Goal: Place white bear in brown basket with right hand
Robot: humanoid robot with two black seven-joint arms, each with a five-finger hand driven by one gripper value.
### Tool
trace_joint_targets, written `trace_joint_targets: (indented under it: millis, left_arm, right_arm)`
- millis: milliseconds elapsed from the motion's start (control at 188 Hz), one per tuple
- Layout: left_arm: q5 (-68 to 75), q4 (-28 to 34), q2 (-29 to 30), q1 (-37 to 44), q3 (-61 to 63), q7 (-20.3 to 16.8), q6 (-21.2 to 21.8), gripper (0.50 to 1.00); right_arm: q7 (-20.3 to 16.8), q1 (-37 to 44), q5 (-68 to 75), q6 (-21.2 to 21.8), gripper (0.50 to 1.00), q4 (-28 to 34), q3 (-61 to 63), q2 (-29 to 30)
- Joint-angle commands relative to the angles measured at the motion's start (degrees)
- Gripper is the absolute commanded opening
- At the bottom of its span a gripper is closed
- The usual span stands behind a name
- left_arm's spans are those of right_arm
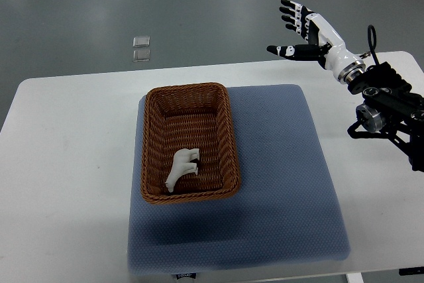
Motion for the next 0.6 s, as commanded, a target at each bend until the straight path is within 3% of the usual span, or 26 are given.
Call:
trace_joint_targets:
  millis: [0,191,596]
  left_arm:
    - [0.1,0.0,0.0,0.0,0.0,0.0,0.0,1.000]
    - [0.0,0.0,0.0,0.0,-0.1,0.0,0.0,1.000]
    - [0.1,0.0,0.0,0.0,-0.1,0.0,0.0,1.000]
  right_arm:
    - [-1.7,-0.5,7.6,0.1,0.913,-1.6,0.0,0.0]
    - [-3.6,-1.0,18.0,0.6,0.913,-4.6,0.0,0.2]
    - [-12.3,-1.4,30.0,1.1,0.926,-5.1,1.4,0.1]
